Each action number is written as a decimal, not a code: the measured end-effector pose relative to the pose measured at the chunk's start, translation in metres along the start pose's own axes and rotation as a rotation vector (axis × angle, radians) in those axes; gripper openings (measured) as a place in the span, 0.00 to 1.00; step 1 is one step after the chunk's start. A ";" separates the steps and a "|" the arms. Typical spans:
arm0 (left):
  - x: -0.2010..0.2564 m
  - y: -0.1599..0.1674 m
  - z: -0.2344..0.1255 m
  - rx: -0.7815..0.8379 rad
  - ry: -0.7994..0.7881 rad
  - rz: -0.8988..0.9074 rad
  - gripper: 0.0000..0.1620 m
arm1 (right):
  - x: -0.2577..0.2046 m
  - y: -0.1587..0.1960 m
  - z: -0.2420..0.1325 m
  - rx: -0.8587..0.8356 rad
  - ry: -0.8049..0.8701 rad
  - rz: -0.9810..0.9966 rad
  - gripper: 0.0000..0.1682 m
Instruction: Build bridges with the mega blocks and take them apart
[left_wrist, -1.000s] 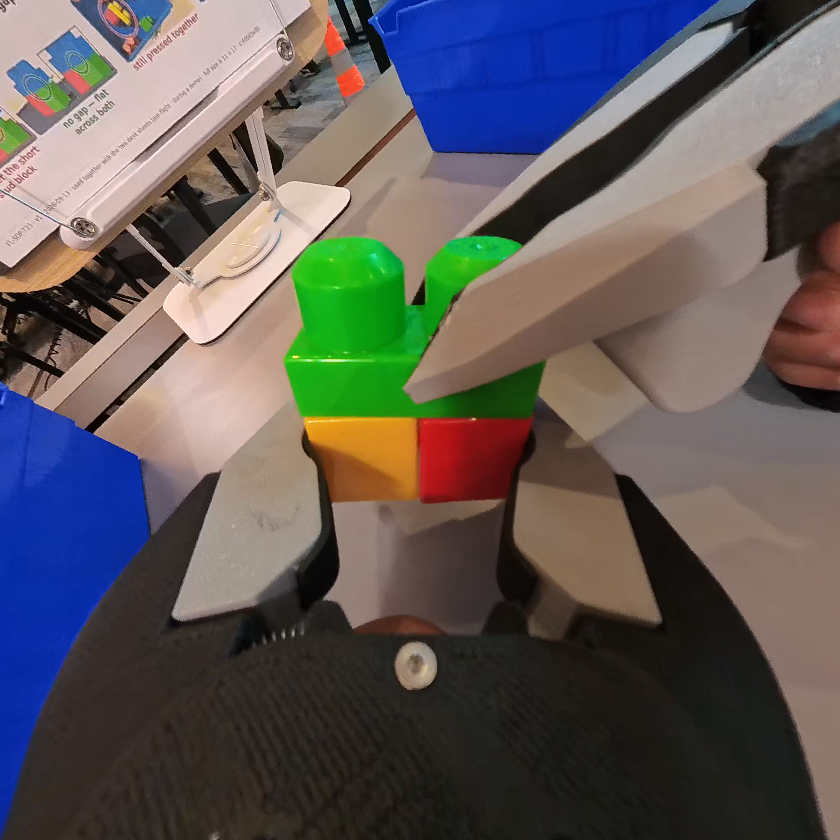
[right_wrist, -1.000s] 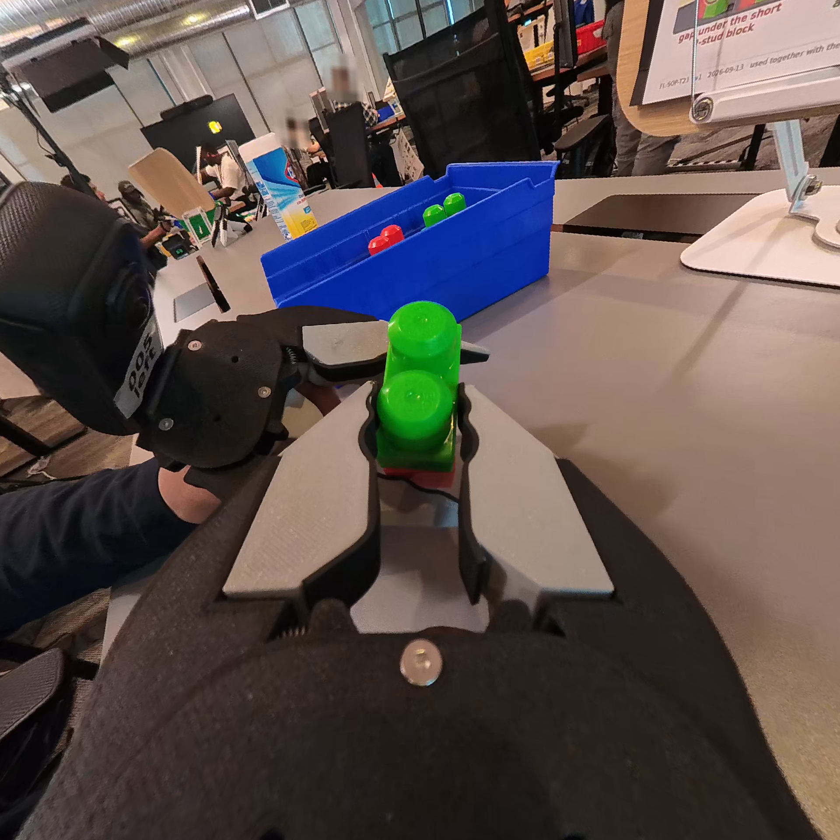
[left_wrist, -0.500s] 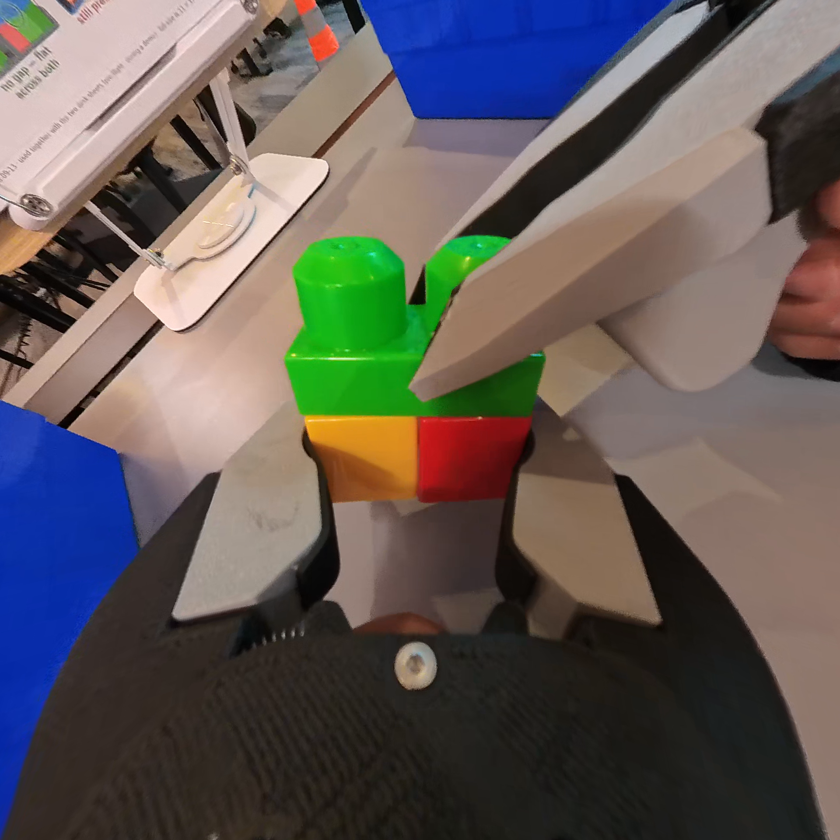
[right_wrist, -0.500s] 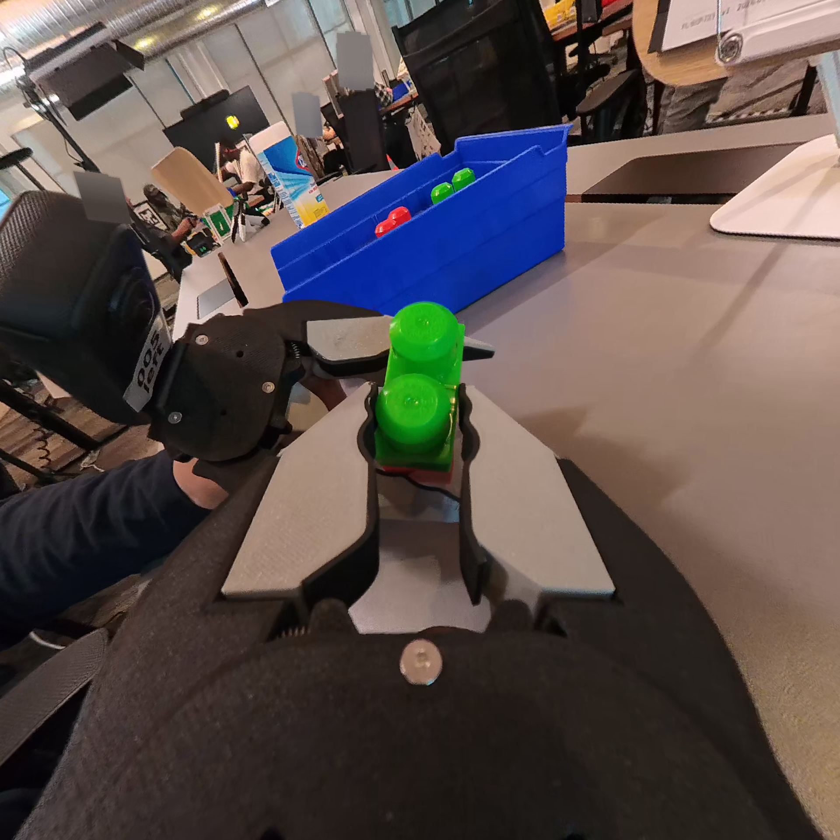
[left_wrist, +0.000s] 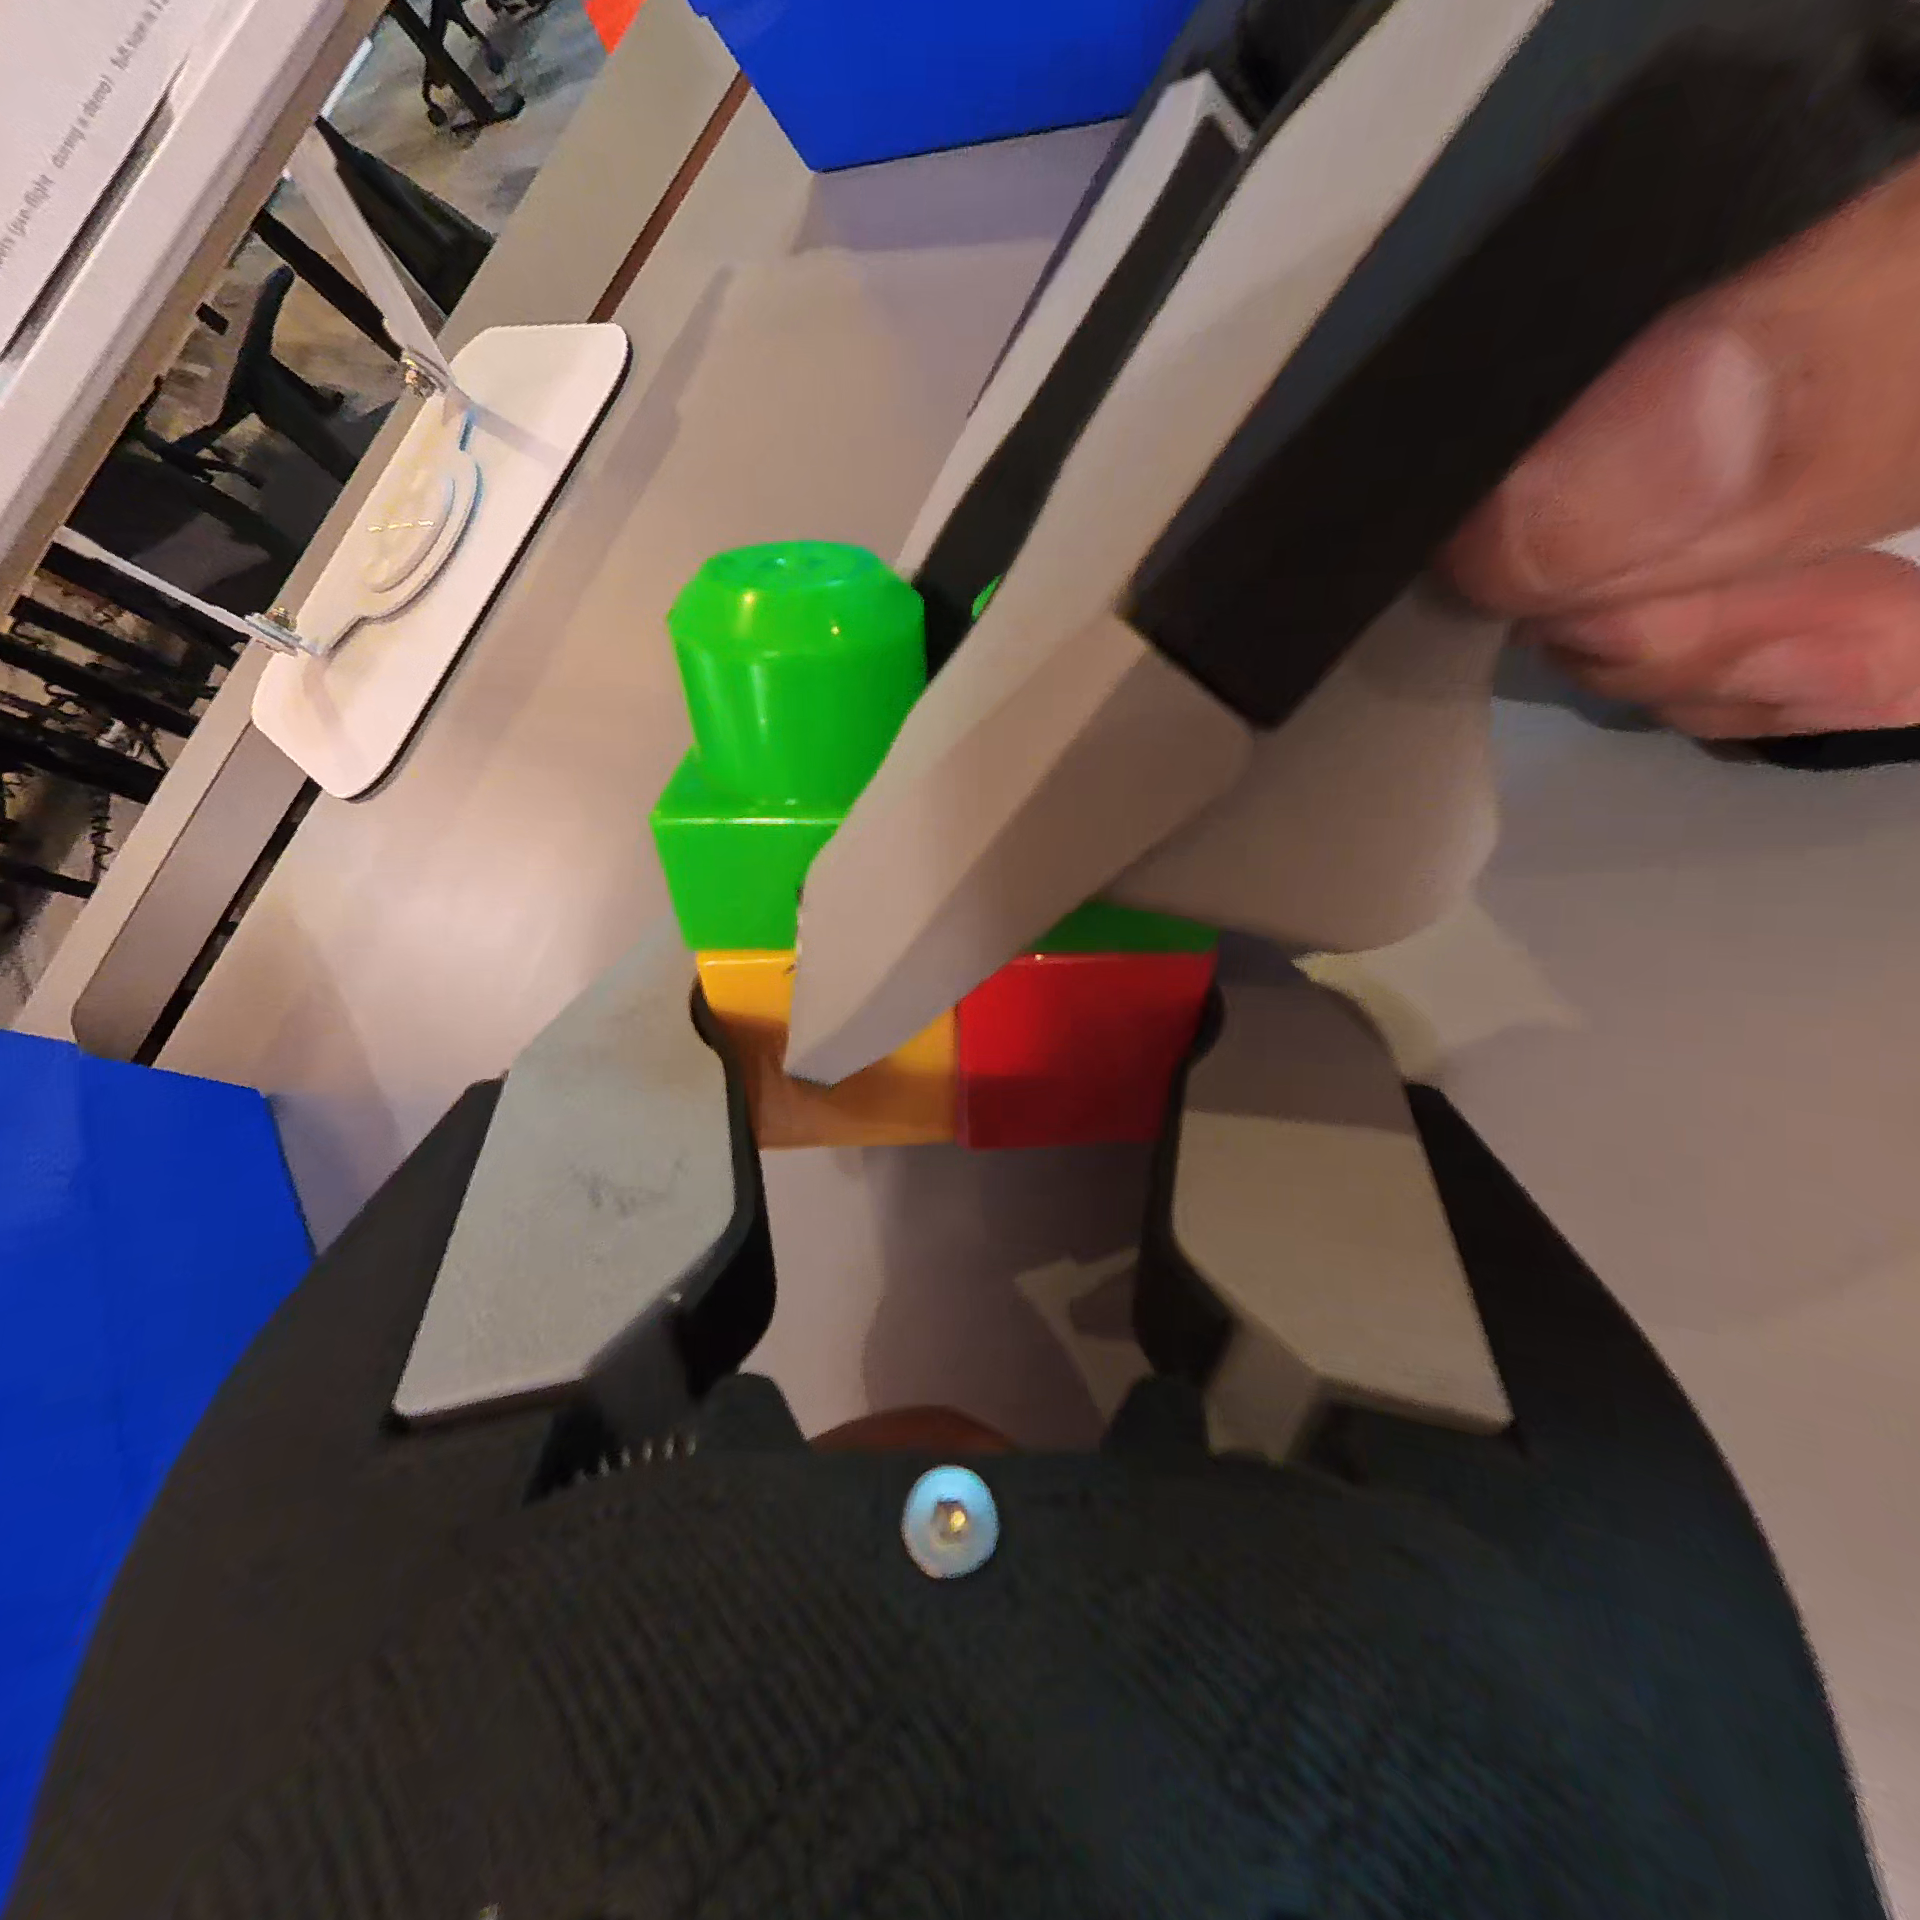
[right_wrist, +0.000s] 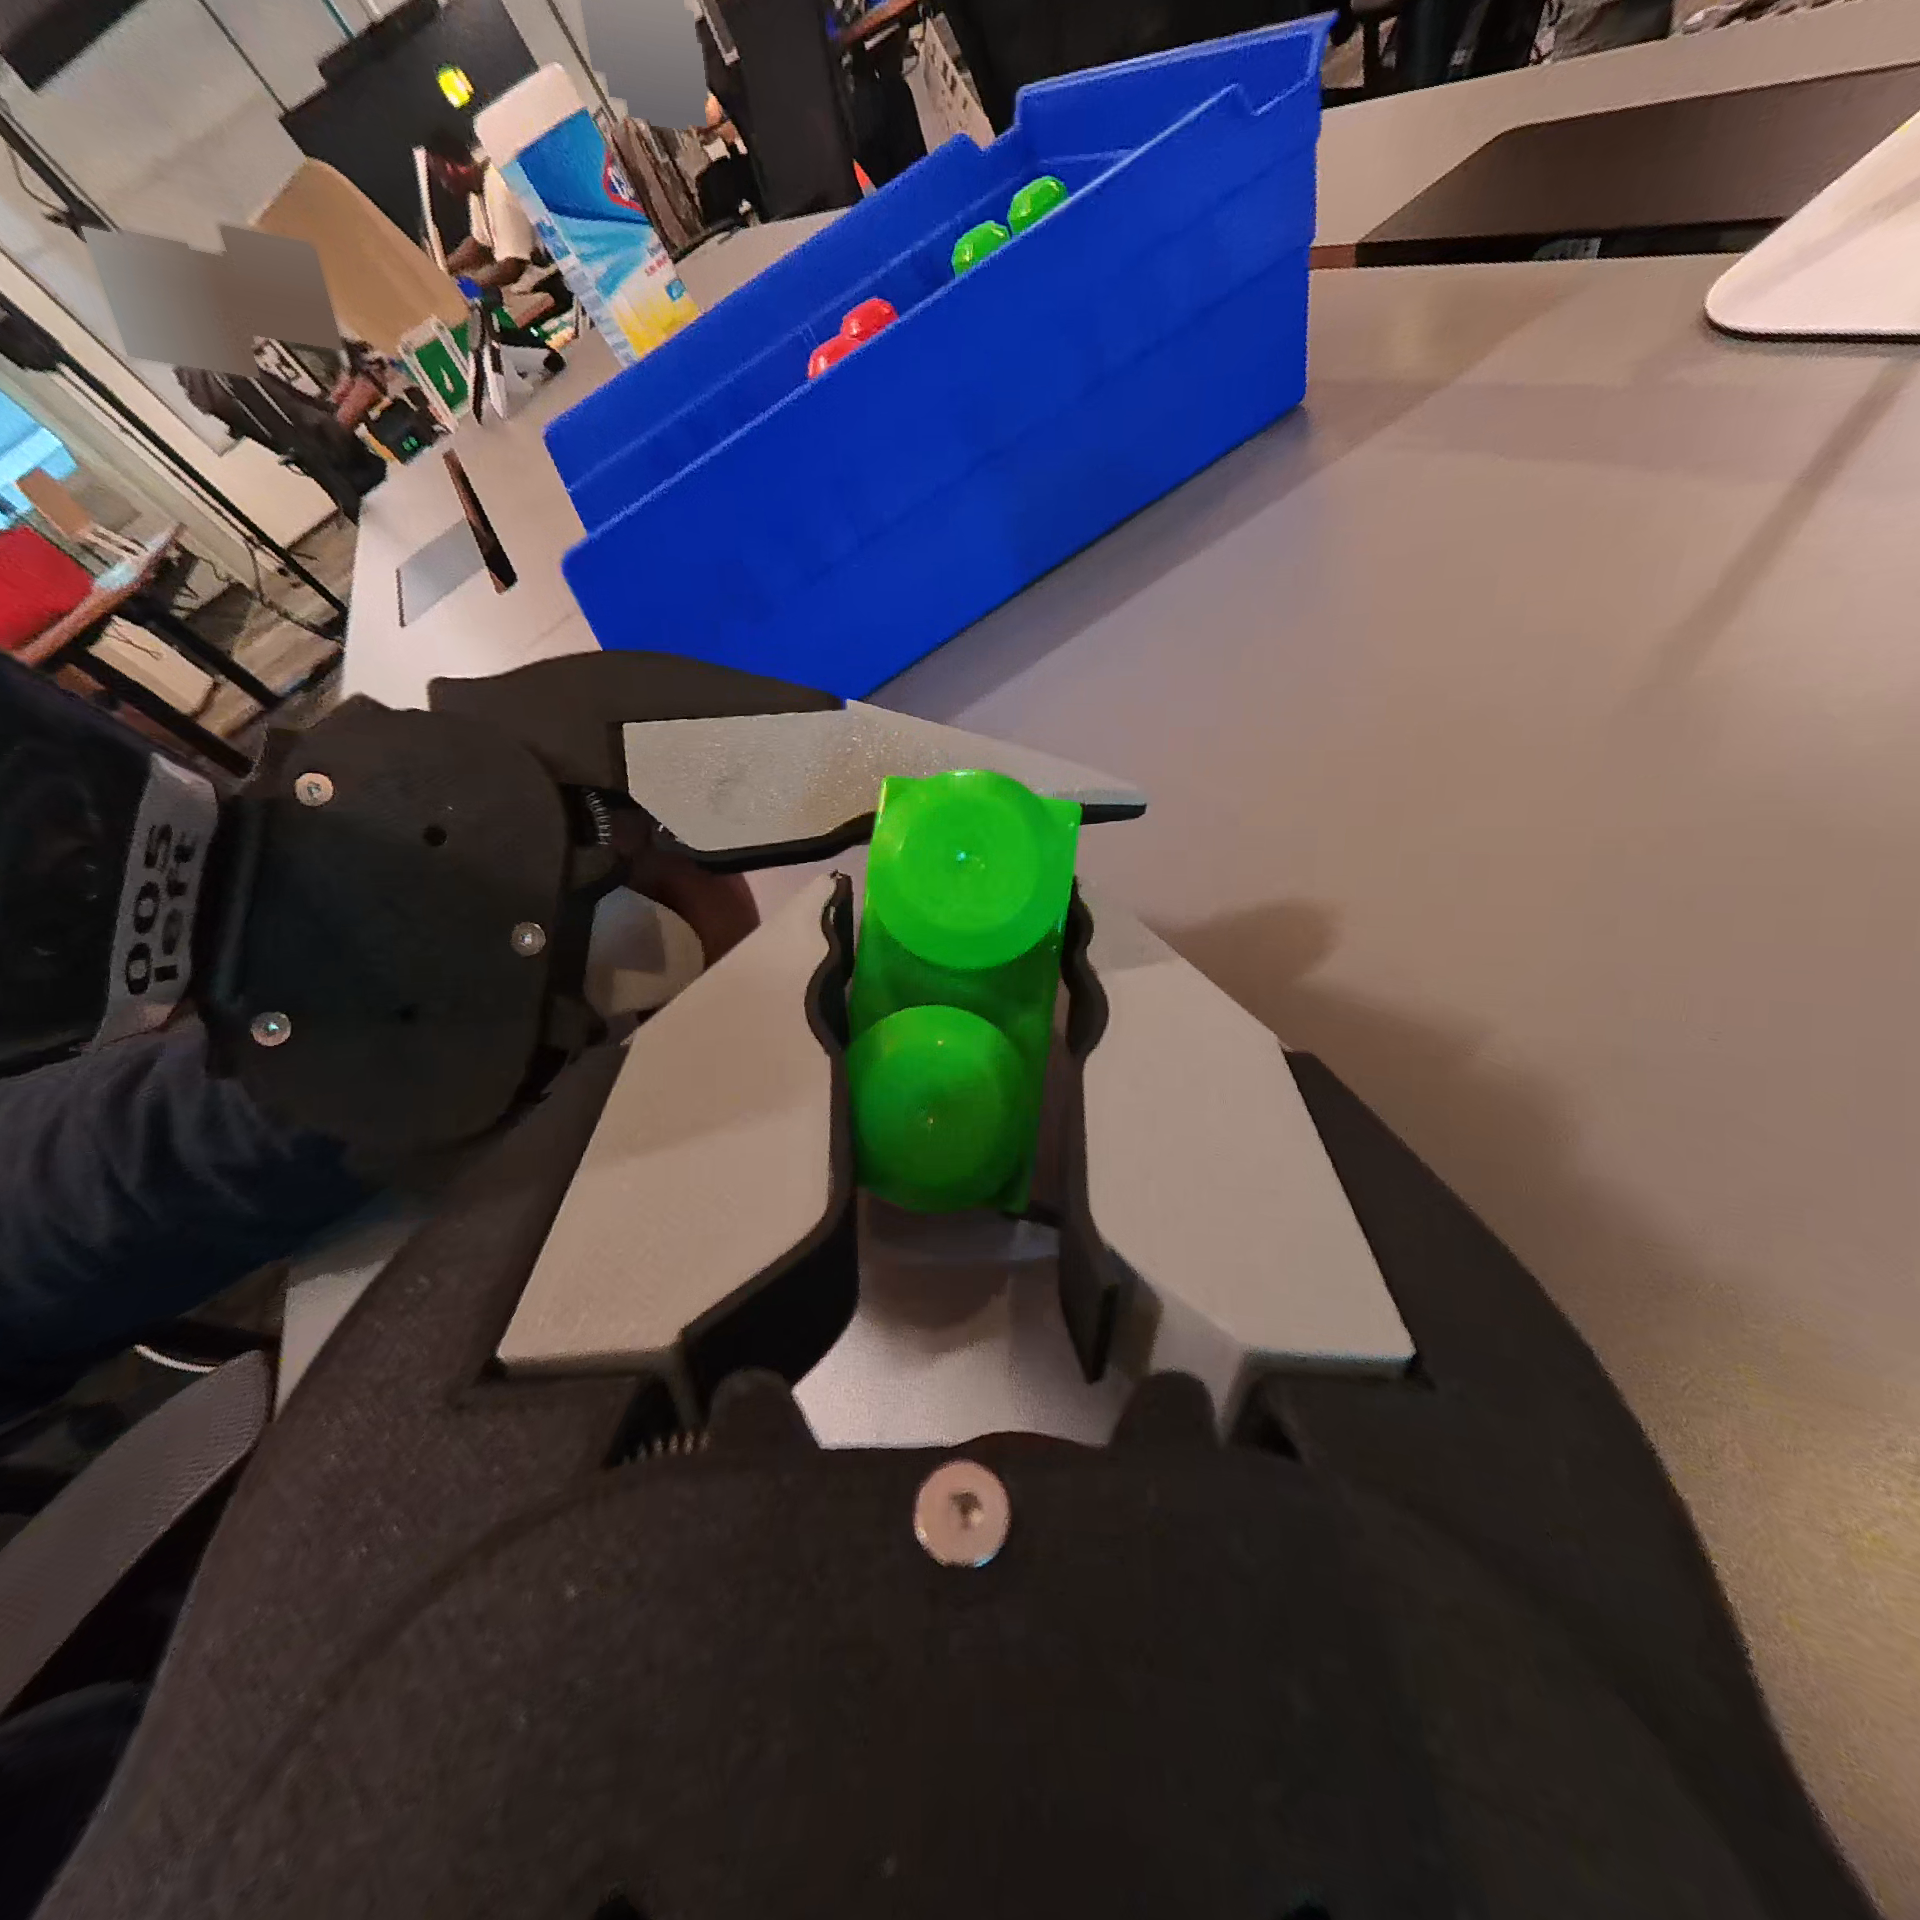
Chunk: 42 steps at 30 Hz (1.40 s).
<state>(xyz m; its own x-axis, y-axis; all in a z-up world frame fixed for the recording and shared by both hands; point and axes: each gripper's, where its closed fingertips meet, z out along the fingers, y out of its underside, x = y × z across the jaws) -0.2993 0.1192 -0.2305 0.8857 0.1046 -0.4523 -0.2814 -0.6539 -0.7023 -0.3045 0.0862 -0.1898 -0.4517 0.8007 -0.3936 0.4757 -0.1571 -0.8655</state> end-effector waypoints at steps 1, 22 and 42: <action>0.000 0.000 0.000 0.001 0.006 -0.002 0.53 | 0.000 0.000 0.000 -0.007 0.007 -0.010 0.22; 0.009 -0.005 -0.002 0.034 0.066 -0.014 0.53 | 0.000 -0.004 -0.006 -0.010 -0.043 0.065 0.21; 0.005 -0.012 -0.008 0.056 0.002 0.083 0.53 | -0.005 -0.006 -0.014 -0.048 -0.102 0.068 0.21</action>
<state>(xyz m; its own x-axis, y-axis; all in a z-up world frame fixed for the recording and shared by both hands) -0.2885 0.1211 -0.2201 0.8593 0.0501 -0.5090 -0.3740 -0.6173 -0.6922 -0.2942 0.0911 -0.1785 -0.4904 0.7255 -0.4828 0.5427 -0.1793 -0.8206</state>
